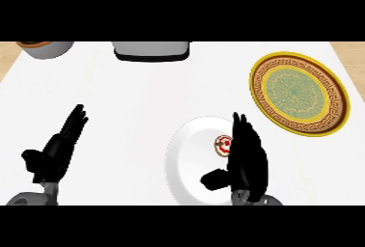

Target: Pick the cupcake from the plate and place it in the plate

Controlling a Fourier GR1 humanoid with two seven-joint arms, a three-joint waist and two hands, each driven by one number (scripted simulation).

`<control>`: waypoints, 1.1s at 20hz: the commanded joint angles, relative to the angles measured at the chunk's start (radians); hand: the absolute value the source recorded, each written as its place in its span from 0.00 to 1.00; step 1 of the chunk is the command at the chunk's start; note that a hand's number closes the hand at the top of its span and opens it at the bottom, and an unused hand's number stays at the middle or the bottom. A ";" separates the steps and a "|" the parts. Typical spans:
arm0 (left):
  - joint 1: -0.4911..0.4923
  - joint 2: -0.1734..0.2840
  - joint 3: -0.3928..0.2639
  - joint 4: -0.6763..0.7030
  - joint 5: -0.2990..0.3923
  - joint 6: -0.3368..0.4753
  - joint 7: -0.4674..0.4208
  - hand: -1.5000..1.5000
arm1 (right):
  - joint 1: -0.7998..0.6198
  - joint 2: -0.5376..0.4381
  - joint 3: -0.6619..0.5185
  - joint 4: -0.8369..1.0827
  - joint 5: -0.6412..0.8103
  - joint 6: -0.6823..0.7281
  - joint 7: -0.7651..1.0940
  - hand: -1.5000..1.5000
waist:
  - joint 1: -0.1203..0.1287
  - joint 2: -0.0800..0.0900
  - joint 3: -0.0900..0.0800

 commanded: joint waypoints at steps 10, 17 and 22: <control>-0.032 -0.040 0.028 0.046 -0.052 -0.015 -0.009 0.50 | -0.093 0.008 -0.039 0.230 -0.028 -0.001 0.112 0.00 | 0.001 0.002 0.000; -0.060 -0.084 0.056 0.103 -0.086 -0.027 -0.030 0.50 | -0.026 0.008 -0.084 0.293 -0.107 -0.055 -0.070 1.00 | -0.003 0.002 0.000; -0.039 -0.079 0.118 0.049 -0.096 -0.090 0.015 0.50 | -0.090 0.008 -0.058 0.272 -0.102 0.005 -0.049 1.00 | -0.001 0.000 0.000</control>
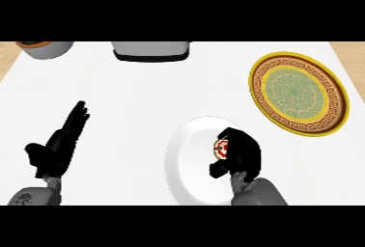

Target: Pick the cupcake from the plate and place it in the plate

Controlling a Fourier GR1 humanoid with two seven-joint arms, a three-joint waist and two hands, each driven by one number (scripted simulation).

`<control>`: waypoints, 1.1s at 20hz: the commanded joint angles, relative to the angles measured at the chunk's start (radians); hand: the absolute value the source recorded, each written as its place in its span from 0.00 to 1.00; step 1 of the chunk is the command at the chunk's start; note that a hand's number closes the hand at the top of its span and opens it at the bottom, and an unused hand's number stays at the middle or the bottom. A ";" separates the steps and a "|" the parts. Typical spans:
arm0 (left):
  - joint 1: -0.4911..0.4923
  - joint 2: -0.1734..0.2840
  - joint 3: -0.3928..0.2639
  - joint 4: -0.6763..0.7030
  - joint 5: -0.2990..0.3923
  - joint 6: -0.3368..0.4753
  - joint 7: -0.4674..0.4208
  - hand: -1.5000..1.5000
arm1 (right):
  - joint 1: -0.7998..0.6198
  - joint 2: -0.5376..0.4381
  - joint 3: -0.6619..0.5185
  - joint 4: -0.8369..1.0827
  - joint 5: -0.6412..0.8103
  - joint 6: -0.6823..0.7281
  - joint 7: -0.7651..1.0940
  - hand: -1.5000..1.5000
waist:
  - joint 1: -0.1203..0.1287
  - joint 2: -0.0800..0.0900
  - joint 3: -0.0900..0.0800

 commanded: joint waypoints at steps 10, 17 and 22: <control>0.036 -0.019 0.030 -0.099 -0.038 -0.014 0.071 0.50 | 0.012 -0.020 0.023 0.022 0.233 -0.152 0.091 1.00 | -0.005 -0.005 0.001; 0.106 -0.024 0.076 -0.028 -0.029 0.008 -0.002 0.50 | 0.224 -0.065 -0.315 -0.067 0.404 -0.287 0.357 1.00 | -0.127 -0.028 -0.006; 0.093 -0.009 0.073 -0.053 -0.025 -0.012 0.008 0.50 | 0.307 0.002 -0.299 -0.281 0.594 -0.241 0.443 1.00 | -0.079 -0.022 -0.005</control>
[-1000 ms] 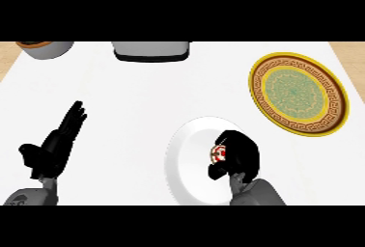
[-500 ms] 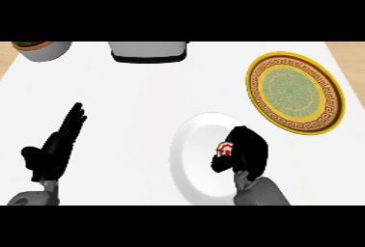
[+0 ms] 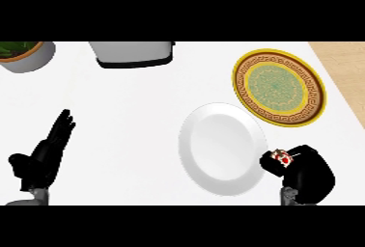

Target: Pick the cupcake from the plate and place it in the plate

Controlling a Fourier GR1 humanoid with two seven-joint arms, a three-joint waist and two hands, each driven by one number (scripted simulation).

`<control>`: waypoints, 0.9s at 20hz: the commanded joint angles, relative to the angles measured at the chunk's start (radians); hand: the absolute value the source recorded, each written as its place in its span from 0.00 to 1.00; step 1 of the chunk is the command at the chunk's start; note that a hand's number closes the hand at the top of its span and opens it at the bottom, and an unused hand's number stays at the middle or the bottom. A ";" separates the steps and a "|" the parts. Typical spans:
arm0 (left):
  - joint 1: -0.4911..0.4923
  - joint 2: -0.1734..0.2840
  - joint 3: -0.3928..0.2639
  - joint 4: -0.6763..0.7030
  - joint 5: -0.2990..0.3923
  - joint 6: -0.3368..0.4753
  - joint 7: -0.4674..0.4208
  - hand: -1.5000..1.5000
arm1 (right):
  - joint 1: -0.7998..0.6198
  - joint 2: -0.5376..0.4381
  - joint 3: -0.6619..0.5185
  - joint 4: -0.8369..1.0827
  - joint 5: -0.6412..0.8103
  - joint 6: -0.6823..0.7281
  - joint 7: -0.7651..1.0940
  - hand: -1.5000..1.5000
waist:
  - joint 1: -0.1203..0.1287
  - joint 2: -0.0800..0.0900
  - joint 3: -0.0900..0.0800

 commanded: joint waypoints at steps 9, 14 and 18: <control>-0.024 -0.020 -0.019 0.006 -0.015 -0.003 -0.013 0.50 | 0.060 0.026 0.052 -0.482 0.480 0.191 0.295 1.00 | 0.054 0.014 0.000; -0.042 -0.007 -0.037 -0.014 -0.021 -0.030 0.020 0.50 | -0.047 0.026 0.097 -0.533 0.582 0.349 0.295 1.00 | 0.088 0.021 0.003; -0.051 -0.029 -0.045 -0.027 -0.022 -0.022 0.020 0.50 | -0.175 0.026 0.078 -0.500 0.578 0.420 0.295 1.00 | 0.104 0.024 0.004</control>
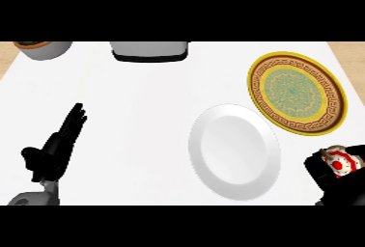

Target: Pick the cupcake from the plate and place it in the plate

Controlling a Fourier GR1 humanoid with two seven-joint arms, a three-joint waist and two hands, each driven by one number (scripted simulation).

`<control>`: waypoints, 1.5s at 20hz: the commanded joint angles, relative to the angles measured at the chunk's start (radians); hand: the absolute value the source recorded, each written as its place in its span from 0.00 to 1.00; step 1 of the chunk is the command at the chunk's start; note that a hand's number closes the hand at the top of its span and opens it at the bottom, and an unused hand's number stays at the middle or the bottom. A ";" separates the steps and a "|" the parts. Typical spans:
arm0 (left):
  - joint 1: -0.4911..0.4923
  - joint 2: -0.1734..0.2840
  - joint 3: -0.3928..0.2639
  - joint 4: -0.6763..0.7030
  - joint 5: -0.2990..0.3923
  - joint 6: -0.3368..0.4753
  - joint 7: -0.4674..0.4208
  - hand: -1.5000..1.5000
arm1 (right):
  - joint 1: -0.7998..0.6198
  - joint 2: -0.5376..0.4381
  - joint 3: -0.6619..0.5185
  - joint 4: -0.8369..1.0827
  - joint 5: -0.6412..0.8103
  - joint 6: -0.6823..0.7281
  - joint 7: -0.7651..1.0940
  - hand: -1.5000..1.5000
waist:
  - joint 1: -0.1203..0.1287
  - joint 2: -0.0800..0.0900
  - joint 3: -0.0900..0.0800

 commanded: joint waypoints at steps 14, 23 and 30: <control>-0.072 0.000 0.010 0.016 -0.003 -0.023 0.035 0.50 | -0.557 0.000 -0.413 0.532 -0.212 -0.029 0.051 1.00 | 0.036 0.015 0.004; -0.046 -0.024 0.007 0.039 -0.029 -0.011 -0.003 0.50 | -0.713 -0.108 -0.687 0.904 -0.321 -0.271 -0.122 1.00 | 0.031 0.014 0.004; -0.061 -0.030 -0.002 0.041 -0.034 -0.026 -0.028 0.50 | -0.764 -0.103 -0.819 1.049 -0.272 -0.523 -0.046 0.00 | 0.044 0.021 0.005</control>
